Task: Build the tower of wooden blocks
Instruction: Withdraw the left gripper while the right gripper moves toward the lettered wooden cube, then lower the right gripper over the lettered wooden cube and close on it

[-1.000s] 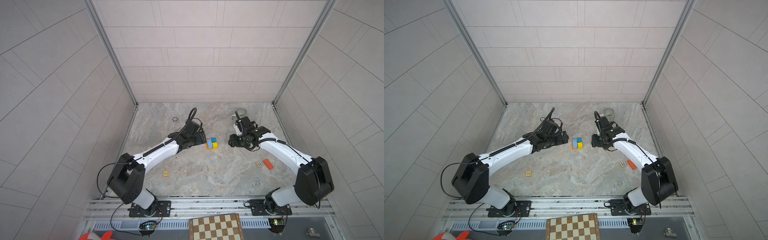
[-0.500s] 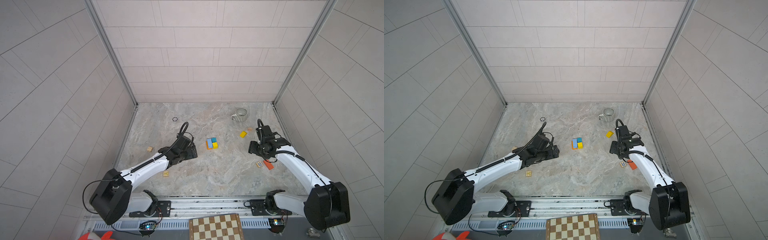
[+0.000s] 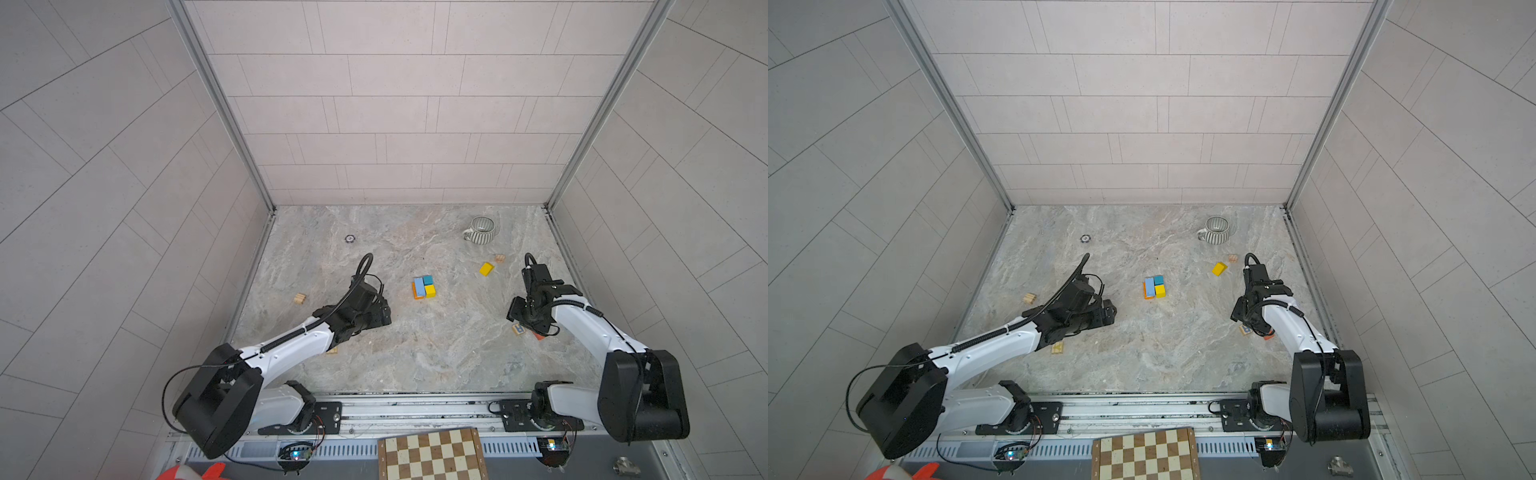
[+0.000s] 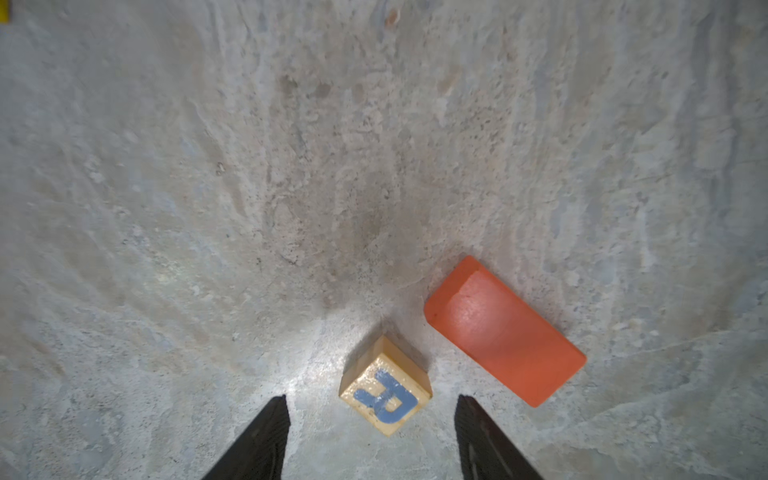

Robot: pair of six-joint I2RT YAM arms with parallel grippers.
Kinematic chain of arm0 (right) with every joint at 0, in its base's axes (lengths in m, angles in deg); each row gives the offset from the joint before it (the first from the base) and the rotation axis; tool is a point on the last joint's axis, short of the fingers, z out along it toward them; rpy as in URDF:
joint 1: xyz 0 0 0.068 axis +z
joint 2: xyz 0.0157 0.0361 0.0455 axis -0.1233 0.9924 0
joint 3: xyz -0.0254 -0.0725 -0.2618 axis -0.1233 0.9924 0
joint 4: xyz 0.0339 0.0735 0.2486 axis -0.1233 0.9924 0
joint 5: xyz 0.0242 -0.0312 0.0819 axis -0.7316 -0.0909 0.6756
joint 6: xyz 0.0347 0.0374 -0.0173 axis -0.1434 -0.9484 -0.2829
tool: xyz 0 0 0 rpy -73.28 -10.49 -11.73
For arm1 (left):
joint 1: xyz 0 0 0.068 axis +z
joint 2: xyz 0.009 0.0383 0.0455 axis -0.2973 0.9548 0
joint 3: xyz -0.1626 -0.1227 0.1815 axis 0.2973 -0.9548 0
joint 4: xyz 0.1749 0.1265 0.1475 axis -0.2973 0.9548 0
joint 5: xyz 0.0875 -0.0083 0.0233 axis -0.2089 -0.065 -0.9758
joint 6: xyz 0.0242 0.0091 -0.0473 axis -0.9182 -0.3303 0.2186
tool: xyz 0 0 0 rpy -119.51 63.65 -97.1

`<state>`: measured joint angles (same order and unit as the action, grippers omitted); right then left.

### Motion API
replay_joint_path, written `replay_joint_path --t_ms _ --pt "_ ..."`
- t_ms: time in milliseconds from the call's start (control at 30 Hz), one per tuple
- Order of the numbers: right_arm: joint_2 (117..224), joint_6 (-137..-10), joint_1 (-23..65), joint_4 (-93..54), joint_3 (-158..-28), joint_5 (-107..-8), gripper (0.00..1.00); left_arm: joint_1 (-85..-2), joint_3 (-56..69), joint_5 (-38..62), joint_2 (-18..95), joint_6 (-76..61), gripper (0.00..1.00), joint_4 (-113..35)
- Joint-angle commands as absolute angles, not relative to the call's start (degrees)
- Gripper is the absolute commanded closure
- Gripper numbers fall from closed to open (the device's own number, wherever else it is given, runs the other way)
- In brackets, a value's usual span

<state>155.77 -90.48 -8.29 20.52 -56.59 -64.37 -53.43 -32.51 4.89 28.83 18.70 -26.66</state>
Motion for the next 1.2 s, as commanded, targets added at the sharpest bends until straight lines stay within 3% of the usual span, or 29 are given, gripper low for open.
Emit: replay_joint_path --t_ms 0,333,933,1167 --pt "157.77 -90.28 -8.90 19.41 -56.01 -63.07 0.34 -53.51 -33.21 5.54 30.23 17.97 0.06 -29.04" --pt "164.33 -88.60 -9.19 20.18 -58.16 -60.09 0.33 -53.49 -33.21 7.70 33.05 17.97 0.06 -31.37" --pt "166.66 -88.37 -7.40 19.67 -60.21 -59.27 0.42 -53.42 -33.38 7.36 33.59 17.96 0.07 -31.59" --pt "169.43 -88.55 -5.33 19.79 -63.20 -60.83 0.41 -53.12 -33.47 7.18 33.73 17.96 0.06 -31.38"
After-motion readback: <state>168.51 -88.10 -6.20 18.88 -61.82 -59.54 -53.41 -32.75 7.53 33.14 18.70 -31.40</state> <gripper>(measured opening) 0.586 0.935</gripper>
